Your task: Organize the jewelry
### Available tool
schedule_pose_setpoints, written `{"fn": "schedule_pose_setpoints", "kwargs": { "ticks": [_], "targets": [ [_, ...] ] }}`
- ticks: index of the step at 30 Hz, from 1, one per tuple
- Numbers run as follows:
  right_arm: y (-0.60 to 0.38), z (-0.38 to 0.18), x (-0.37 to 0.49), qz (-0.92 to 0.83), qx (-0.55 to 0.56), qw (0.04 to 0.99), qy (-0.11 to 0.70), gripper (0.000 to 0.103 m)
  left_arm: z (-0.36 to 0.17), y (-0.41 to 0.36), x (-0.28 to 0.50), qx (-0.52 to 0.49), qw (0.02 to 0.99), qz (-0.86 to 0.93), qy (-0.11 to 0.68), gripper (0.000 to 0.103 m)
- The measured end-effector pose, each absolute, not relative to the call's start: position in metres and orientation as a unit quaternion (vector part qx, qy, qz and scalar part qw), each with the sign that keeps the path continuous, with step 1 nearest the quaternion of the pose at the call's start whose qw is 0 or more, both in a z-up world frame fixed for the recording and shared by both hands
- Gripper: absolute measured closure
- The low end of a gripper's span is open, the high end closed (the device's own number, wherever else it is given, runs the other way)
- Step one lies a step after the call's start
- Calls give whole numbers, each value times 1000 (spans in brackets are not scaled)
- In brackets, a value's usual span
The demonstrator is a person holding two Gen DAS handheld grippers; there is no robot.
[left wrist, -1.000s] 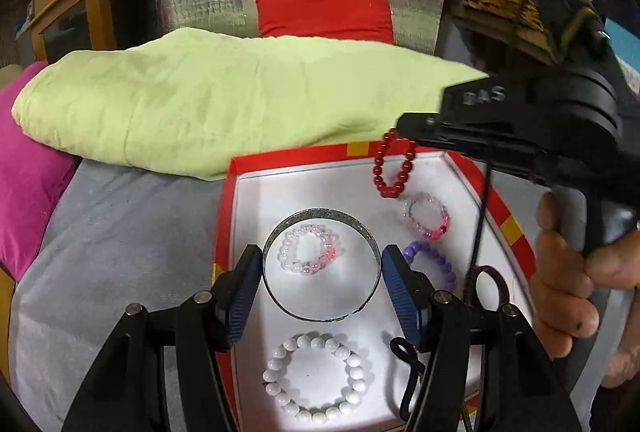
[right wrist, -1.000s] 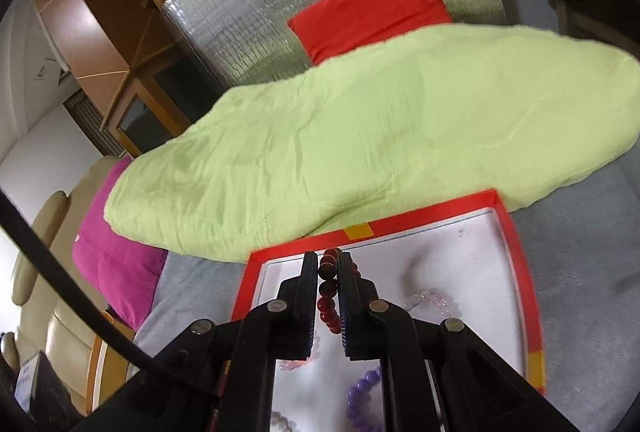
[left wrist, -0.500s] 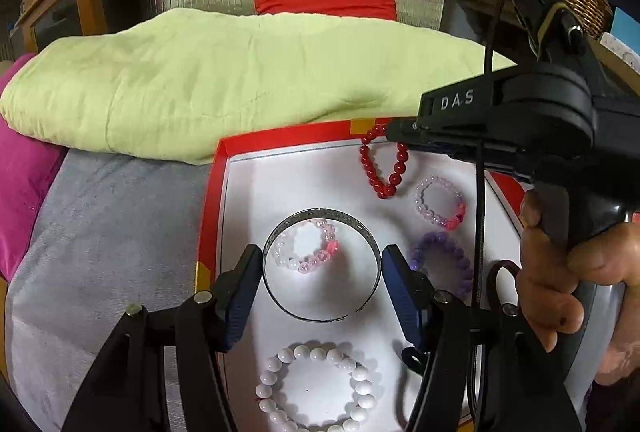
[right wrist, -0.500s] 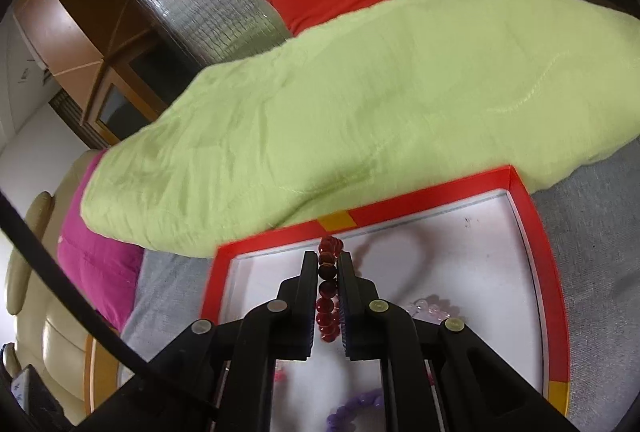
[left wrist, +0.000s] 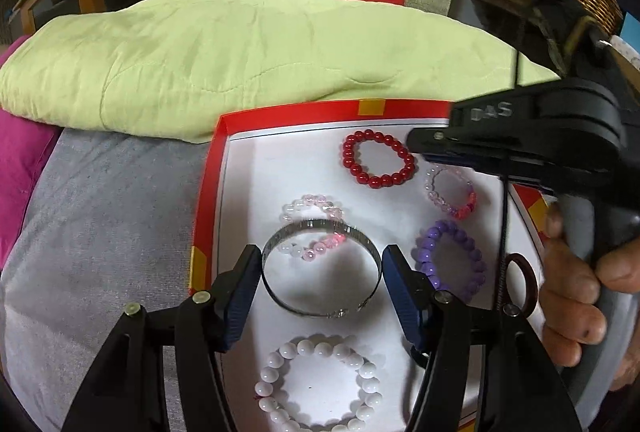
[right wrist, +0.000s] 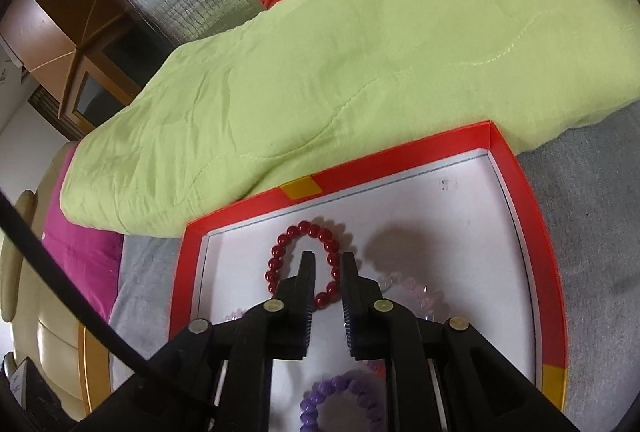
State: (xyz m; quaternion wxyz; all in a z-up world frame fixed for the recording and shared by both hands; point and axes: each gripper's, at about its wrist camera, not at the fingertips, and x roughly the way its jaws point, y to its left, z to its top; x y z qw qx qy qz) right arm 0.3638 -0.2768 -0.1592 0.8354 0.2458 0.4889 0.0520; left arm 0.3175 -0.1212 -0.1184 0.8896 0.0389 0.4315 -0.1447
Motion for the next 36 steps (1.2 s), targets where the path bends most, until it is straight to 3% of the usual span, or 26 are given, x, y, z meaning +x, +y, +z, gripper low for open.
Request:
{"fn": "schedule_pose_setpoints", "kwargs": {
  "ticks": [9, 12, 15, 19, 24, 32, 36],
  "targets": [
    [-289, -119, 319, 40, 200, 865, 459, 86, -97, -117, 304, 43, 899, -132, 416, 39],
    [-292, -109, 297, 39, 176, 871, 457, 78, -89, -111, 297, 51, 904, -115, 408, 38],
    [-291, -100, 271, 33, 150, 880, 450, 76, -78, -103, 286, 57, 913, -96, 392, 29],
    [-290, -91, 237, 31, 139, 885, 444, 76, -66, -95, 268, 67, 924, -82, 367, 27],
    [-276, -81, 196, 26, 109, 896, 430, 55, -58, -82, 246, 64, 931, -71, 352, 23],
    [-249, -68, 137, 12, 74, 906, 417, 55, -46, -66, 195, 63, 936, -60, 340, 22],
    [-243, -57, 106, -1, 65, 911, 408, 54, -35, -66, 163, 69, 942, -63, 321, 15]
  ]
}}
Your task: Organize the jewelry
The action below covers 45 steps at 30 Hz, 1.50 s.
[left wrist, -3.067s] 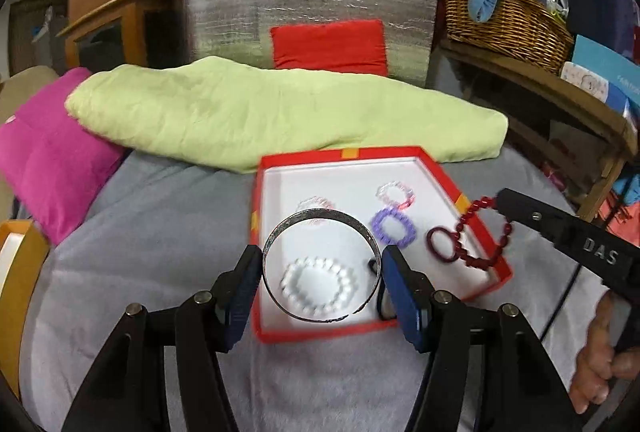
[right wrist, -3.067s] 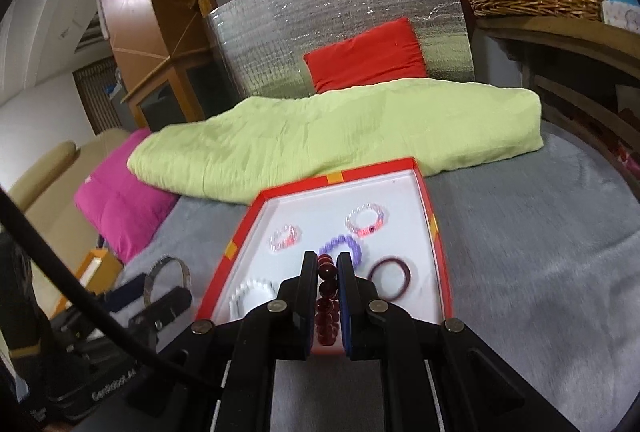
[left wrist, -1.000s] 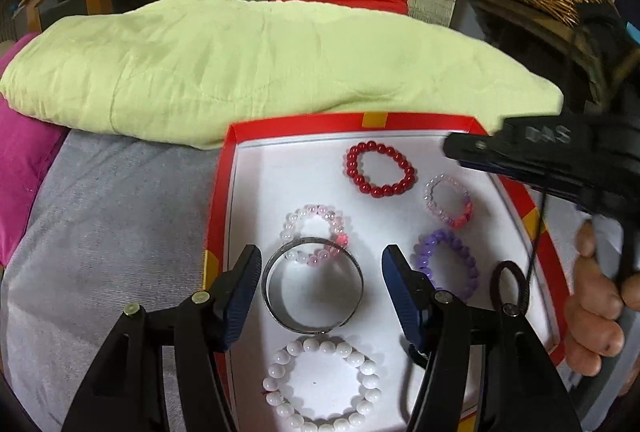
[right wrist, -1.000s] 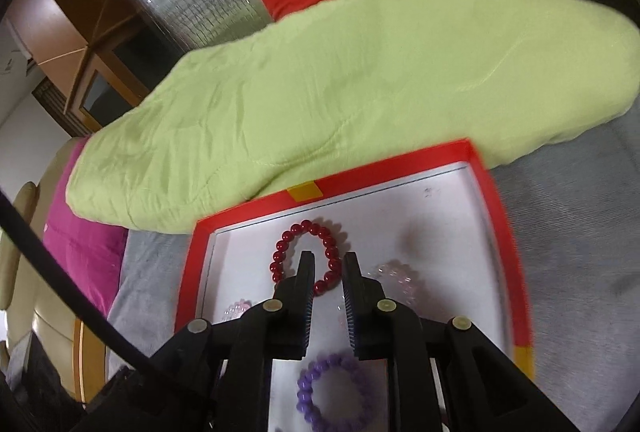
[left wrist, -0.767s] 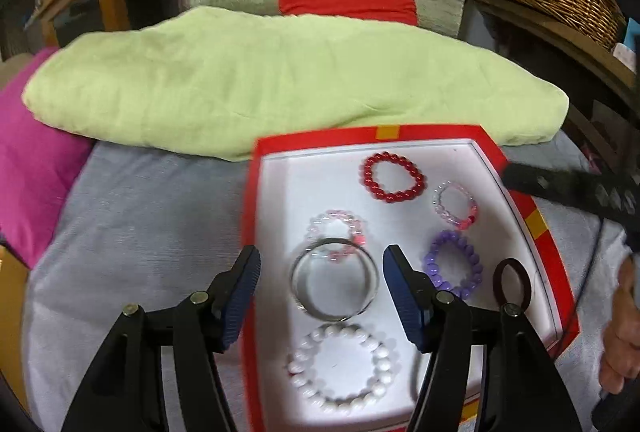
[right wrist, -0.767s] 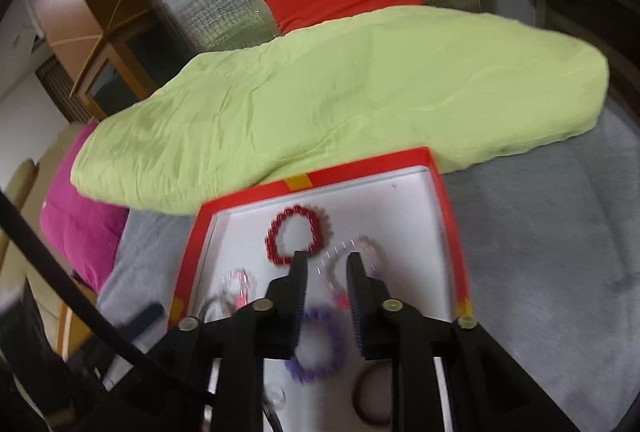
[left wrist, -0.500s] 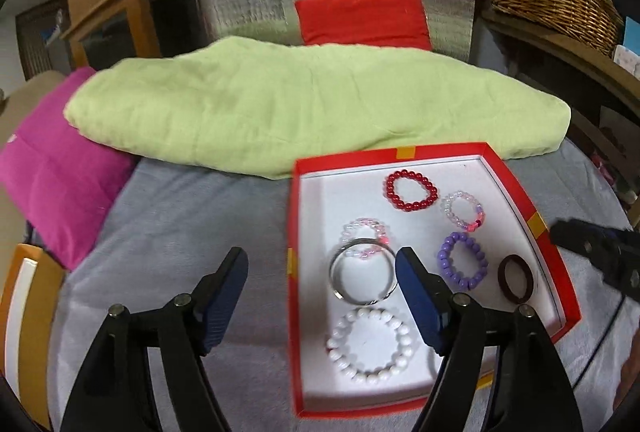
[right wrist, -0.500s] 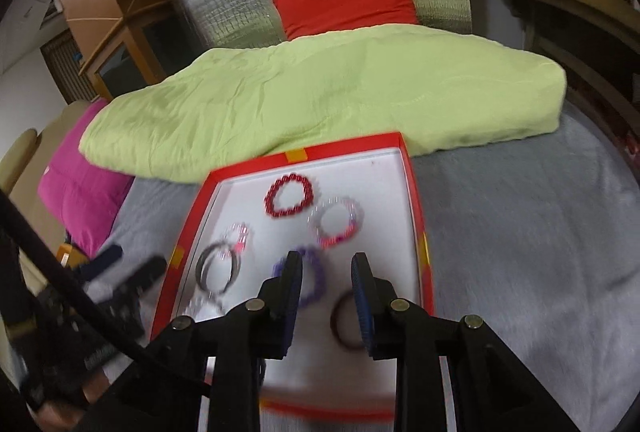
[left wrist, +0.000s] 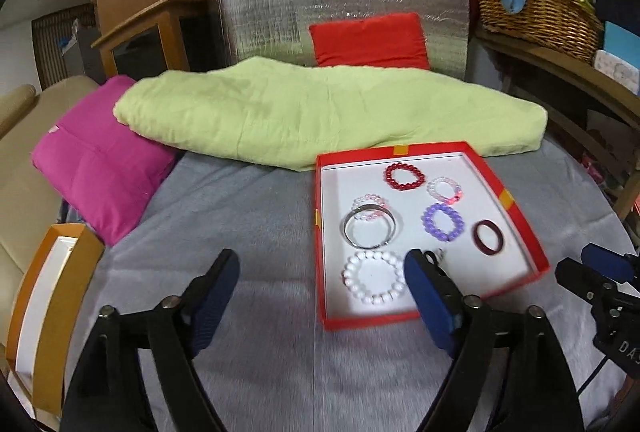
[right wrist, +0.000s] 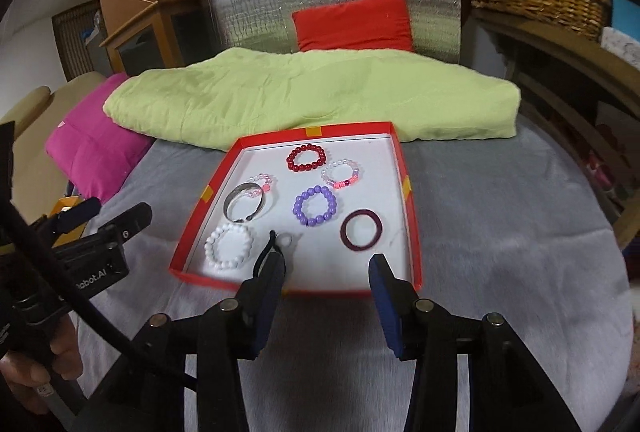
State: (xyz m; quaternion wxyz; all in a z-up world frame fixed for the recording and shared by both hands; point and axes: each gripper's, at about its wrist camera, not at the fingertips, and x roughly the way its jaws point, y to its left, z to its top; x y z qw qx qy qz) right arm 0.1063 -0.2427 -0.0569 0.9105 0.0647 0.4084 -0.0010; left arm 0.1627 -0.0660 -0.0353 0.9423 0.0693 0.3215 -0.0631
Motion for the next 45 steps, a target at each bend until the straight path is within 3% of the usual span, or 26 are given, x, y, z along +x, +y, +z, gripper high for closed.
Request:
{"fn": "schedule_pose_setpoints", "kwargs": {
  "ticks": [10, 22, 45],
  "targets": [
    [-244, -46, 55, -24, 62, 911, 407, 53, -36, -65, 104, 94, 935, -12, 342, 12],
    [-238, -20, 7, -39, 50, 918, 393, 52, -1, -57, 50, 90, 955, -3, 282, 12],
    [-226, -22, -2, -46, 47, 925, 373, 51, -6, -44, 47, 58, 958, -34, 278, 12]
  ]
}}
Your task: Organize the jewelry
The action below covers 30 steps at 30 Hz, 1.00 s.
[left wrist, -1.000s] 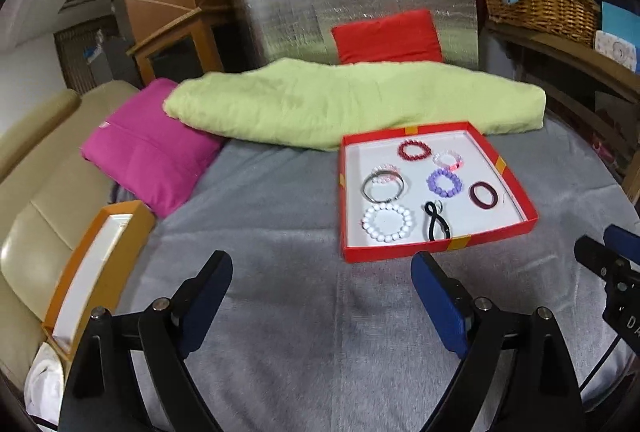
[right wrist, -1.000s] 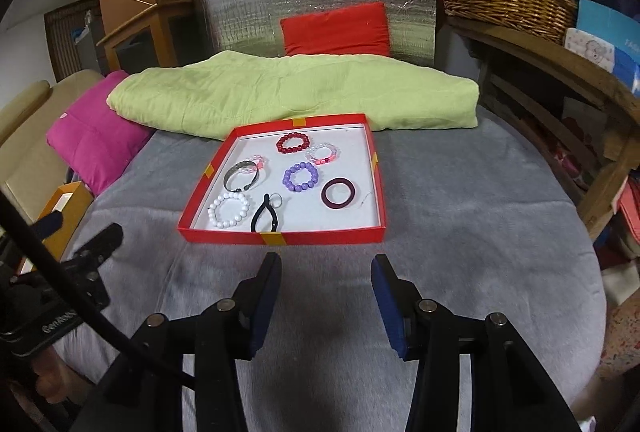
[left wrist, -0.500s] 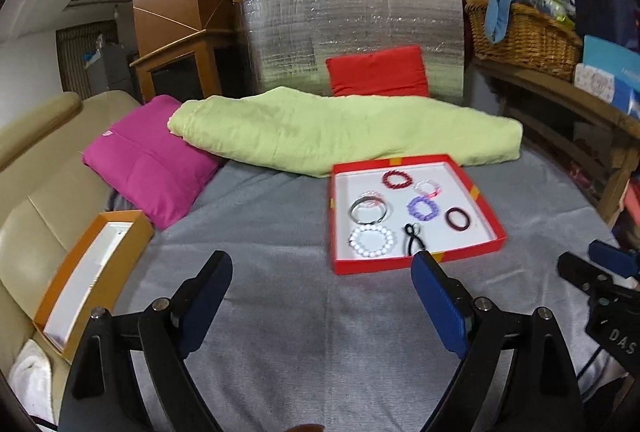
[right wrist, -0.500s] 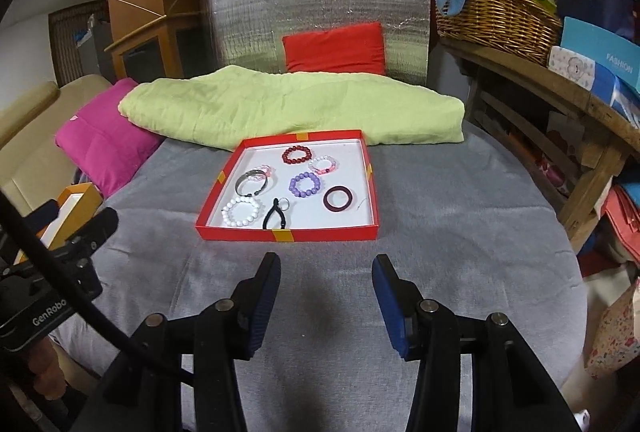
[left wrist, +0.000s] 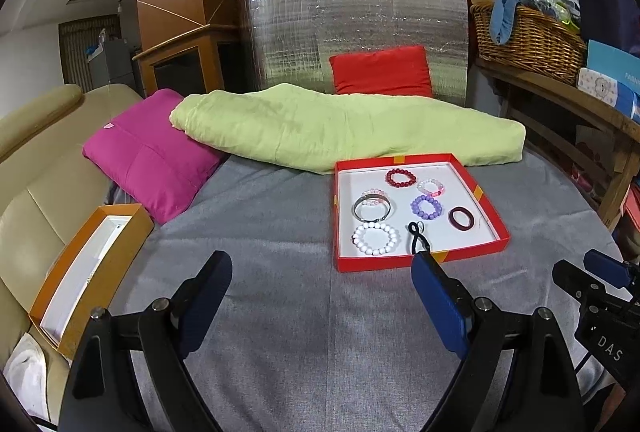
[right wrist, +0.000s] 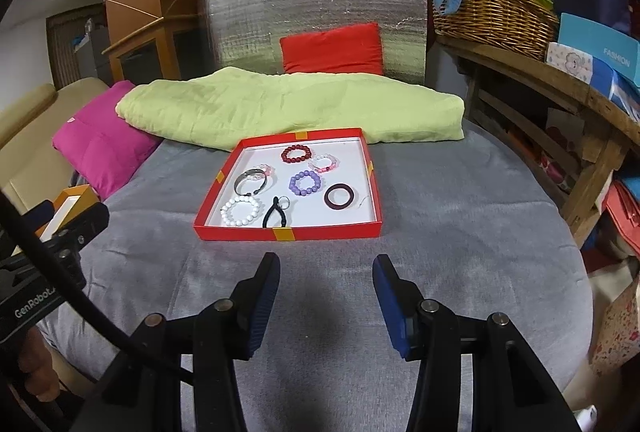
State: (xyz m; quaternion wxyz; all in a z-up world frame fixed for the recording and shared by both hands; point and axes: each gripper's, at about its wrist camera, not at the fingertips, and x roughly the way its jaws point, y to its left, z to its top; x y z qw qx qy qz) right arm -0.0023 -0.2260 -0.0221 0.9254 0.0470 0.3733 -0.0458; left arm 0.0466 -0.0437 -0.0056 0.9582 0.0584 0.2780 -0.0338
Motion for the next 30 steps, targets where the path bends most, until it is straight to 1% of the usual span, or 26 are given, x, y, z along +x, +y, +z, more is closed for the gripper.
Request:
{"fn": "schedule_pose_setpoints", "kwargs": {
  "ticks": [30],
  "targets": [
    [-222, -21, 1, -50, 46, 925, 374, 51, -8, -45, 46, 64, 958, -30, 278, 12]
  ]
}}
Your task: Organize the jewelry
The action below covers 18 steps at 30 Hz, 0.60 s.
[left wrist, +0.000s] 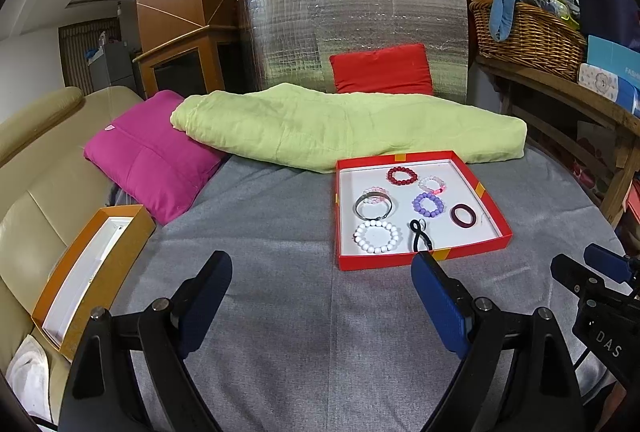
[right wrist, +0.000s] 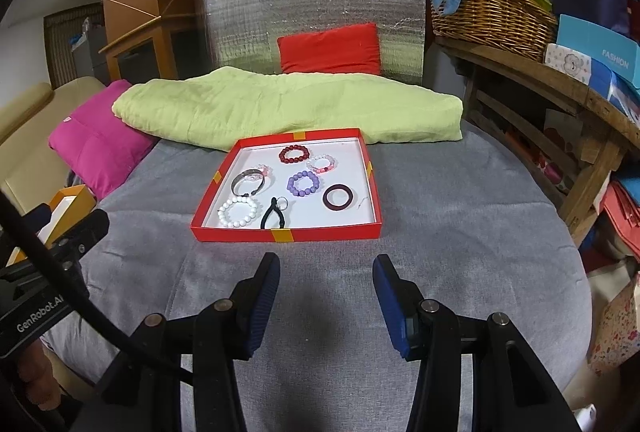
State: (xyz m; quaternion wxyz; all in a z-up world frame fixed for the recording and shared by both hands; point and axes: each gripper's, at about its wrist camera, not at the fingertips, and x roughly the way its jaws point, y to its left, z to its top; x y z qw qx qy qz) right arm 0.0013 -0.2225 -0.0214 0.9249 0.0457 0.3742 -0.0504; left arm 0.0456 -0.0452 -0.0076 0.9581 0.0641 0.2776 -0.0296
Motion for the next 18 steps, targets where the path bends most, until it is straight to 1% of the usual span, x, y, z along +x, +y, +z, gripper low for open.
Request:
{"fn": "schedule_pose_setpoints", "kwargs": {
  "ticks": [18],
  "targets": [
    [-214, -25, 9, -48, 43, 924, 376, 51, -8, -42, 47, 63, 958, -28, 279, 12]
  ]
}}
